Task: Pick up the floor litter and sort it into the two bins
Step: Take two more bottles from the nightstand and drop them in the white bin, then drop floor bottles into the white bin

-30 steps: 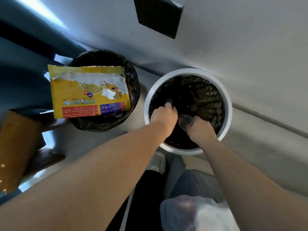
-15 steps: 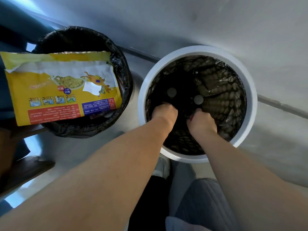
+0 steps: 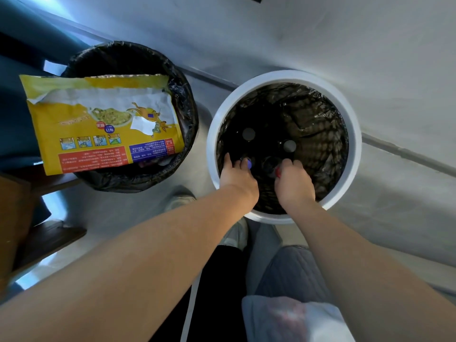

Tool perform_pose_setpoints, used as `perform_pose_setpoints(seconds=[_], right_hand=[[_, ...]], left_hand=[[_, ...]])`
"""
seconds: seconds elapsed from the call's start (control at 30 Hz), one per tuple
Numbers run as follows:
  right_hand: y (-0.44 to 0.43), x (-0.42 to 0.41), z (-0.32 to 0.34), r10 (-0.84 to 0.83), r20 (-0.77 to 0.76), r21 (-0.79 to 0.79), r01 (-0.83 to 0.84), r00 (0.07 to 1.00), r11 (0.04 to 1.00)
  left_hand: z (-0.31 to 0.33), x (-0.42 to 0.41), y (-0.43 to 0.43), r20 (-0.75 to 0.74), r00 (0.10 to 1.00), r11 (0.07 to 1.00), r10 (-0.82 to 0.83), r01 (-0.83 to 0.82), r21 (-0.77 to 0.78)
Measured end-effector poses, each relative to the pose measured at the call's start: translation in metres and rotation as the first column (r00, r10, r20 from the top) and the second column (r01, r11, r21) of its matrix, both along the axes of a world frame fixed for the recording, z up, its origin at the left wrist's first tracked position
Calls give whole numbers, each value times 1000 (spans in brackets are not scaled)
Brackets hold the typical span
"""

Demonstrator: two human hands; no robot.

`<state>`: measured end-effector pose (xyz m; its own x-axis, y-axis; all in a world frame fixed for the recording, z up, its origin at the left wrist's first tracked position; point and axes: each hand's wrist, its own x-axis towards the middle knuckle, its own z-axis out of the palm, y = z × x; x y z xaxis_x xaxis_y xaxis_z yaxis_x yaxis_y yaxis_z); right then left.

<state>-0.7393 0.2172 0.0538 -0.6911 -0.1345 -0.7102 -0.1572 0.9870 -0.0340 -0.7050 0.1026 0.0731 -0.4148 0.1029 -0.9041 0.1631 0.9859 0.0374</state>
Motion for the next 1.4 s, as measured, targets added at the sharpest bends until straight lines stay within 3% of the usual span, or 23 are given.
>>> perform_pose_setpoints(seconds=[0.23, 0.43, 0.67, 0.93, 1.13, 1.27, 1.4], right_hand=[[1, -5, -11, -27, 25, -9, 27, 999, 1000], [9, 2, 46, 131, -41, 35, -130, 991, 991], [6, 15, 183, 357, -36, 118, -351, 933, 929], [-43, 66, 402, 311, -148, -123, -329, 939, 936], [-75, 115, 518, 430, -239, -271, -485, 871, 832], [-102, 142, 561, 556, -299, -332, -631, 775, 701], [-135, 160, 585, 670, -354, -361, -756, 653, 546]], left_hand=[[0, -7, 1, 99, 992, 996, -82, 85, -26], [39, 3, -8, -71, 997, 999, -10, 7, -34], [185, 32, -50, -232, 961, 988, 148, -136, 66], [406, 114, -105, -397, 866, 949, 305, -310, 54], [531, 190, -111, -552, 601, 754, 578, -653, 78], [574, 238, -104, -636, 325, 519, 699, -844, 139], [596, 285, -95, -687, 81, 278, 722, -944, 180]])
